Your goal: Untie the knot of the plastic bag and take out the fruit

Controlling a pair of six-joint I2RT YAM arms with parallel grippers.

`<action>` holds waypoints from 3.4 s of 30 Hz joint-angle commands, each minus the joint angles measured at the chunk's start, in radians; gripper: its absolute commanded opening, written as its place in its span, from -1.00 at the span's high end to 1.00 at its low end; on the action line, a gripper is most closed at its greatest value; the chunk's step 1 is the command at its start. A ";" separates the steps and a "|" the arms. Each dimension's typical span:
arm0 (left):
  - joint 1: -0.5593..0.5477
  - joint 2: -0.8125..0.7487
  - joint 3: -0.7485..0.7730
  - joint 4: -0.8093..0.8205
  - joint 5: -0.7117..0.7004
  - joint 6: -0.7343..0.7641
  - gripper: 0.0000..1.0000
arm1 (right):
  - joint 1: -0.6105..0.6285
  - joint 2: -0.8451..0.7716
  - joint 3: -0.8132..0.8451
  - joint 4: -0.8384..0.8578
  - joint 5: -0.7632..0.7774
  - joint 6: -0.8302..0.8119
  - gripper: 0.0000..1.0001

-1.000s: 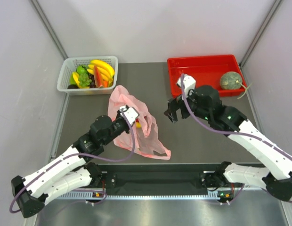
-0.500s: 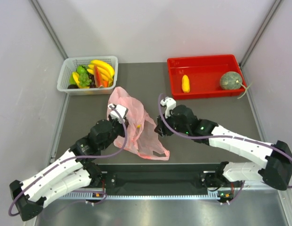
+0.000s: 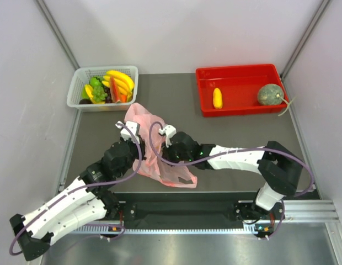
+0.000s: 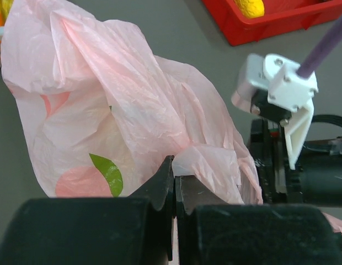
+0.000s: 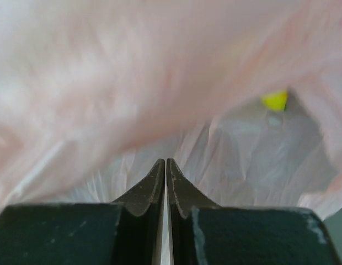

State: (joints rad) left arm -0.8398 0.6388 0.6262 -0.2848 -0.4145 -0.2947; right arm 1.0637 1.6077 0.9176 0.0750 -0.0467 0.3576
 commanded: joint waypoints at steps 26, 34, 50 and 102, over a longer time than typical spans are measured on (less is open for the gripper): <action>-0.001 -0.040 -0.155 0.236 -0.063 -0.066 1.00 | -0.017 0.415 0.509 -0.053 0.622 0.164 -0.99; -0.001 -0.053 -0.195 0.233 -0.060 -0.084 1.00 | -0.045 0.494 0.523 -0.020 0.547 0.195 -0.99; -0.001 -0.111 -0.241 0.211 -0.044 -0.130 1.00 | -0.077 0.545 0.432 0.112 0.249 0.146 -0.69; -0.001 -0.166 -0.293 0.231 0.011 -0.139 1.00 | 0.143 -0.034 0.112 -0.606 0.285 -0.161 -0.63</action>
State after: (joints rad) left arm -0.8387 0.4904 0.3336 -0.0937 -0.4072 -0.4217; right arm 1.2041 1.5536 0.9714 -0.5251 0.1417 0.2157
